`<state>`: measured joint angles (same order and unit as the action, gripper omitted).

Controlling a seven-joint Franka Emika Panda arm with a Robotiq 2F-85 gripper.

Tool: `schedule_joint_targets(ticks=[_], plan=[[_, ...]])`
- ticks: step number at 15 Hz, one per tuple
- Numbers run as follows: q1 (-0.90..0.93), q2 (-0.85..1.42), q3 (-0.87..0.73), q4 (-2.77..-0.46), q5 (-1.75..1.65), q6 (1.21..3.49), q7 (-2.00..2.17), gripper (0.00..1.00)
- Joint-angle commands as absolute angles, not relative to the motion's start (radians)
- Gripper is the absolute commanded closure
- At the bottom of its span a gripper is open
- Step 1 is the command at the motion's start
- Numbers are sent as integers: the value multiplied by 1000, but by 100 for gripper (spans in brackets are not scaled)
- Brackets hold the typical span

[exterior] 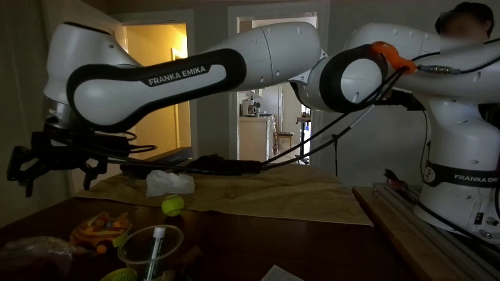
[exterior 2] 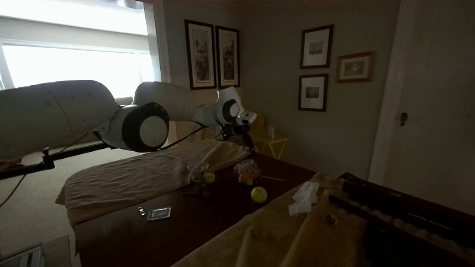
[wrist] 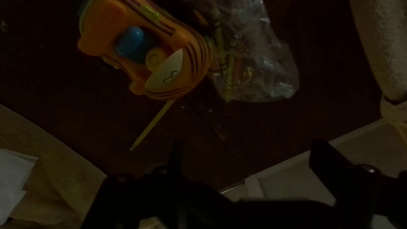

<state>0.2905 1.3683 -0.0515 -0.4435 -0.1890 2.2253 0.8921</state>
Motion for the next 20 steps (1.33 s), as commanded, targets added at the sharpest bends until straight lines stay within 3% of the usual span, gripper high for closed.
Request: schedule_joint_targets(ticks=[1, 11, 12, 16, 20], plan=[[257, 1367, 15, -443, -99, 2279, 650, 0], [193, 1336, 248, -475, 158, 2172, 137, 0], [221, 1358, 181, -460, 117, 2229, 216, 0], [219, 1359, 175, -460, 119, 2224, 205, 0], [226, 1320, 133, -505, 96, 1992, 248, 0]])
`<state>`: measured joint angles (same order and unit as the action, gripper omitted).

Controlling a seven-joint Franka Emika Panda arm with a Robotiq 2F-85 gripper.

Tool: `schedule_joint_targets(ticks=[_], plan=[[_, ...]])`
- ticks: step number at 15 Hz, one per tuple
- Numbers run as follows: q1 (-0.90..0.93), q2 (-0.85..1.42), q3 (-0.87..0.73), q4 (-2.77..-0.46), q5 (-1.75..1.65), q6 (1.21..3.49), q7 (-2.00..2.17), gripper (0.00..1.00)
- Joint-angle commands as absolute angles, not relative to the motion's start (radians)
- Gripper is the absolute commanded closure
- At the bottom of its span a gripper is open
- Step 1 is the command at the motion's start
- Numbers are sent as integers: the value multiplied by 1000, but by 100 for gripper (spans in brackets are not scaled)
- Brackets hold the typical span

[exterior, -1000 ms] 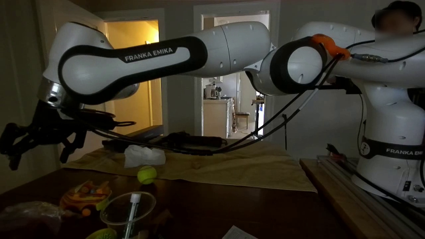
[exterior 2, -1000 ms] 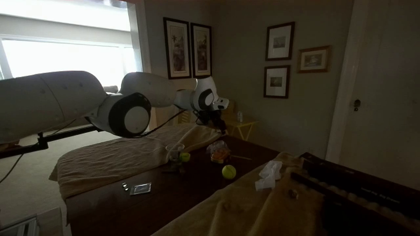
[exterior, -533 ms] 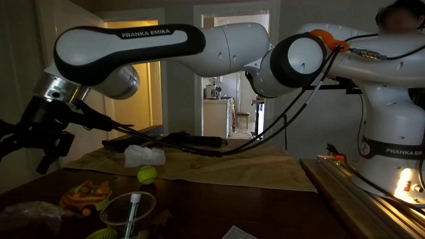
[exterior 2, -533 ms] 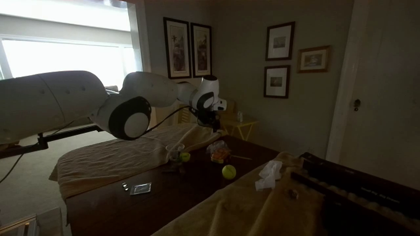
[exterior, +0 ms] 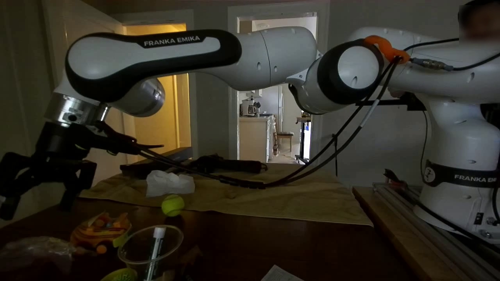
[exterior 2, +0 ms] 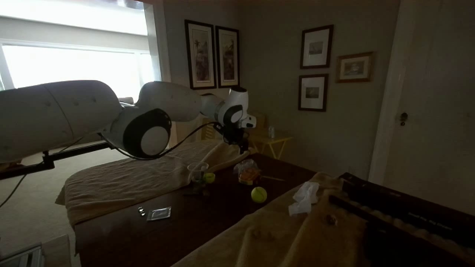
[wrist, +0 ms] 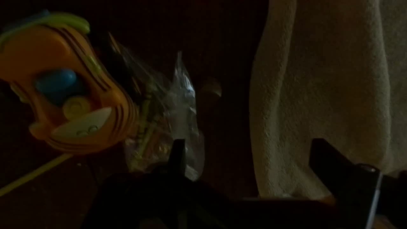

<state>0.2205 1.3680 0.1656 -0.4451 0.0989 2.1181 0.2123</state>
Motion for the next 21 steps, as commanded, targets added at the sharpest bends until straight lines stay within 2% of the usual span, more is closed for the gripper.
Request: schedule_joint_targets(ticks=[1, 10, 21], plan=[[227, 1316, 128, -505, 98, 1932, 252, 0], [254, 1254, 12, -487, 37, 1486, 391, 0], [214, 1375, 7, -419, 78, 1579, 567, 0]])
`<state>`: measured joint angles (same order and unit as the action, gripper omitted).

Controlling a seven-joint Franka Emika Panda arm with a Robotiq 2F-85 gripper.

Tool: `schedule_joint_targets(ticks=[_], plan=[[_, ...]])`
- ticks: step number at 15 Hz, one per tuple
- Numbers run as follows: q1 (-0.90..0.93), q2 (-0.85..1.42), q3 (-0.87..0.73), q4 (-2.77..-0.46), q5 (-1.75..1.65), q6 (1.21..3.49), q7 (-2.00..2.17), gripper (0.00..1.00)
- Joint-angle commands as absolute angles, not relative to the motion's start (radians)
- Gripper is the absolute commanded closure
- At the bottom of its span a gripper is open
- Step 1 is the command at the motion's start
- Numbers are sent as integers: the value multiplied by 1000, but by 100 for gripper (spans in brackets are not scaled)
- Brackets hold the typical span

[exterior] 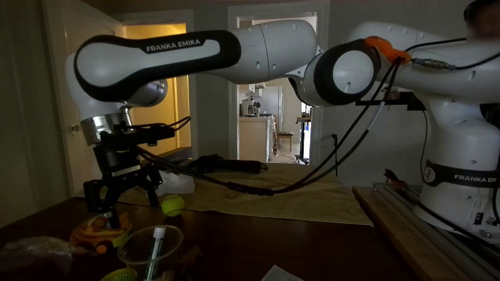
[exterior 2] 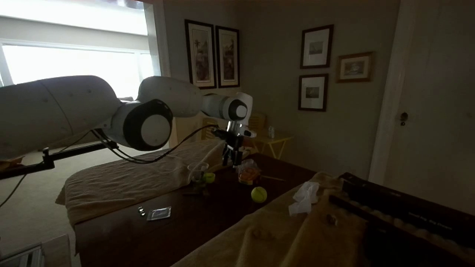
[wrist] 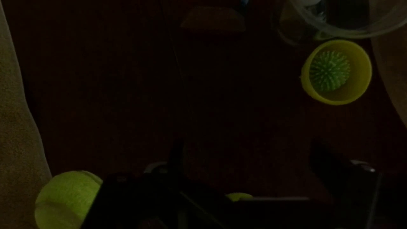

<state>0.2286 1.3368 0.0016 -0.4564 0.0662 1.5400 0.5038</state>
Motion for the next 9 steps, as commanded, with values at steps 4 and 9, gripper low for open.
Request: schedule_joint_targets(ticks=[4, 9], plan=[[200, 1371, -2, -425, 72, 1591, 637, 0], [187, 1316, 8, -451, 86, 1603, 729, 0]])
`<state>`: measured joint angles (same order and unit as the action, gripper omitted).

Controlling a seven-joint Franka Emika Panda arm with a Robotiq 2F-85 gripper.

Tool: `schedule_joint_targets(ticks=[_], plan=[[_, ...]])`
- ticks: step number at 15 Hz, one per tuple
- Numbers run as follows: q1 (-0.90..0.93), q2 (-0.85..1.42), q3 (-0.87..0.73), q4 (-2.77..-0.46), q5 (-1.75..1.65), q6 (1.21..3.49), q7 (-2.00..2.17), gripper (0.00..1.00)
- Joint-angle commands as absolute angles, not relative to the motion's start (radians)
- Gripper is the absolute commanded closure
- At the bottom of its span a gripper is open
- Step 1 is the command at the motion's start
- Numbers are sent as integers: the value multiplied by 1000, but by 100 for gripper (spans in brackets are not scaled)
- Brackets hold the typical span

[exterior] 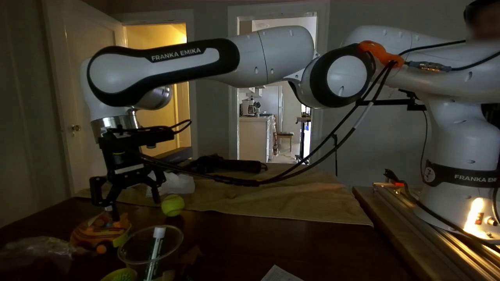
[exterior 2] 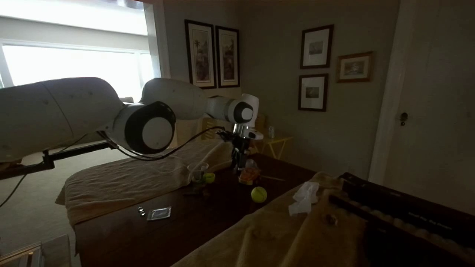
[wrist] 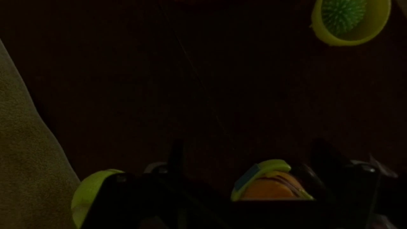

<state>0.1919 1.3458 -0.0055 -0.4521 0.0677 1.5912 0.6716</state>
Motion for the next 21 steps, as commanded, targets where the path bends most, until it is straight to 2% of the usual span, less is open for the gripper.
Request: schedule_joint_targets(ticks=[1, 9, 16, 21], plan=[[189, 1329, 0, -467, 66, 1600, 685, 0], [227, 1365, -50, -436, 29, 1458, 821, 0], [178, 1353, -90, -442, 20, 1296, 1026, 0], [122, 1370, -101, -428, 13, 1309, 1043, 0]])
